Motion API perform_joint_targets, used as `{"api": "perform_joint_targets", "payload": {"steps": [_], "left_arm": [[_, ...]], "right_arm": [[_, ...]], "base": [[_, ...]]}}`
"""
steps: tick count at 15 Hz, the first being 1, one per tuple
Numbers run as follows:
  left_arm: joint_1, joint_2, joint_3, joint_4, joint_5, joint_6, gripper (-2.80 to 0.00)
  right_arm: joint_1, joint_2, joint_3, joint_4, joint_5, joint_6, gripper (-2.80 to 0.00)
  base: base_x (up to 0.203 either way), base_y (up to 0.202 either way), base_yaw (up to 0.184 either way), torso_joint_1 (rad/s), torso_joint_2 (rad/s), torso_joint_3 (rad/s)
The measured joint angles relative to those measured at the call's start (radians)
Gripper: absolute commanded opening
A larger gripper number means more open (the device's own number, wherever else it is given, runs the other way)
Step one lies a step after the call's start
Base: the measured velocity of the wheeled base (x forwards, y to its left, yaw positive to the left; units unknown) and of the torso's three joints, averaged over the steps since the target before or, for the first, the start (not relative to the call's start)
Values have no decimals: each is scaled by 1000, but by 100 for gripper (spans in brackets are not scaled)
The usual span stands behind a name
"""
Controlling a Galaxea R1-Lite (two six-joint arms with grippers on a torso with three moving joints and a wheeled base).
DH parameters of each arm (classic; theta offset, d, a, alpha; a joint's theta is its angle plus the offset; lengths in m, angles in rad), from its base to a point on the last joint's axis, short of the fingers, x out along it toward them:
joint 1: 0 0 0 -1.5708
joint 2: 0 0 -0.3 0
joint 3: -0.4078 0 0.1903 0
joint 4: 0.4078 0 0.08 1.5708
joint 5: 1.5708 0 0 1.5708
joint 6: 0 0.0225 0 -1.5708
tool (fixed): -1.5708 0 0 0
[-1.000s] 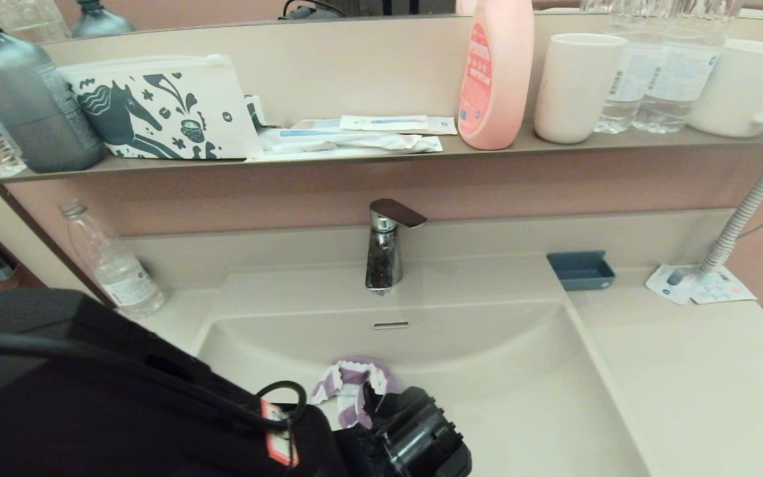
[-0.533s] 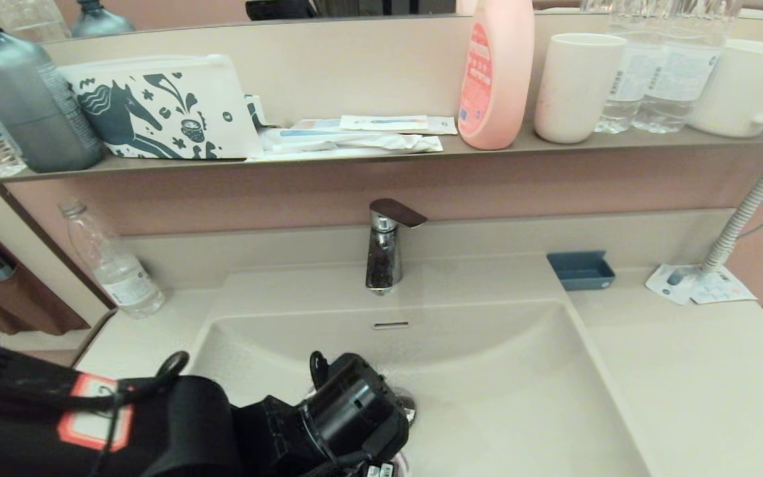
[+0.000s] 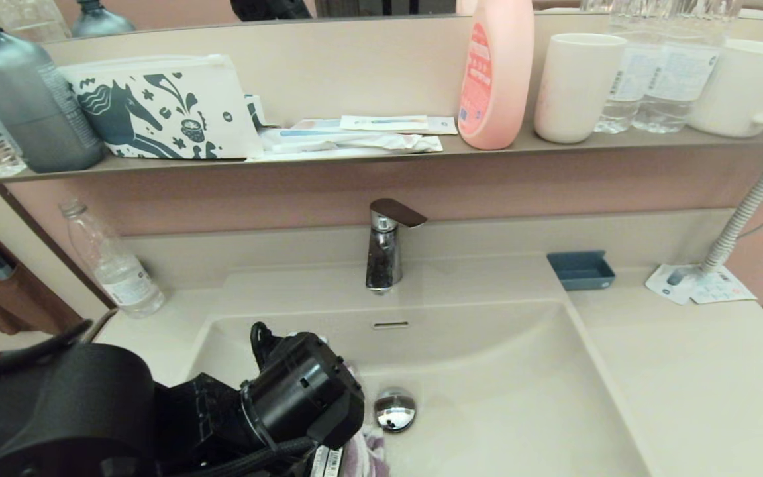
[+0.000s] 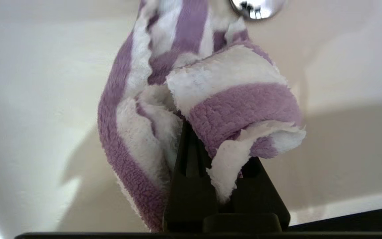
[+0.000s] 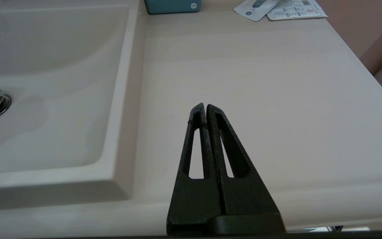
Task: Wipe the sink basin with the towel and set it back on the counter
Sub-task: Wipe the sink
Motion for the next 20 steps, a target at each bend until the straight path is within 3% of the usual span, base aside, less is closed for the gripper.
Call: {"api": "perform_joint_targets", "payload": {"steps": [3,6,10,12,15,18,20], "left_arm": [[23,-79,2,-15,8,3,-280],[77,-120,28,-187,14,19,-280],[156,-108,180,-589,-13,204,-280],[203,-85,289,-824,-91,325,-280],[310,-63,426,-1157,-260,532,-280],[501,-54,438,-1231,-433,711,-280],[598,-39,405,-1244,-525,773,-280]], "right_arm": [[0,0,0,0,0,0,-280],[0,0,0,0,0,0,-280],[0,0,0,0,0,0,-280],[0,0,0,0,0,0,-280],[0,0,0,0,0,0,-280],[0,0,0,0,0,0,-280],[0,0,0,0,0,0,-280]], "base": [[0,0,0,0,0,0],[0,0,0,0,0,0],[0,0,0,0,0,0],[0,0,0,0,0,0],[0,0,0,0,0,0],[0,0,0,0,0,0],[0,0,0,0,0,0]]}}
